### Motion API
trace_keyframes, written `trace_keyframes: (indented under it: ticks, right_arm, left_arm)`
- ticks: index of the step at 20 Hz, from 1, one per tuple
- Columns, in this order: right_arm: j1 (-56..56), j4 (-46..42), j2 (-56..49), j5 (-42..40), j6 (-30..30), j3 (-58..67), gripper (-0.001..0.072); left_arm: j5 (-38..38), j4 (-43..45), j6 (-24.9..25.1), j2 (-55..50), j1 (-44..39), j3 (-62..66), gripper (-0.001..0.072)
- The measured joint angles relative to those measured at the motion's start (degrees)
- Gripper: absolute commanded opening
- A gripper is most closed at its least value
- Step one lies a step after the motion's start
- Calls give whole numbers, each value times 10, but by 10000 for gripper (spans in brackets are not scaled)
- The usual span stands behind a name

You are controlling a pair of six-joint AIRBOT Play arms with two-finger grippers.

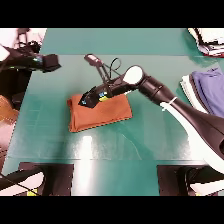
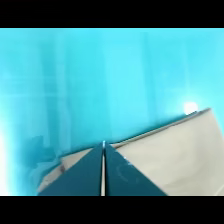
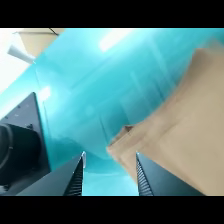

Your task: Fold the shirts.

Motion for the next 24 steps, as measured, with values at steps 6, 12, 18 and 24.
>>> trace_keyframes:
  ticks: [6, 12, 18, 24]
  right_arm:
    - [-78, -74, 39, 88, 3, -55, 303]
    - [-252, -83, 100, 100, 8, -221, 524]
    - [-327, -14, 30, 113, 8, -259, 538]
    - [-269, 42, -86, 151, 9, -162, 559]
  left_arm:
    - [-36, 8, 2, 19, 20, 0, 29]
    - [-55, 6, 2, 21, 23, 0, 29]
    - [-59, -2, 2, 21, 23, 0, 29]
    - [-60, -4, 2, 21, 23, 0, 29]
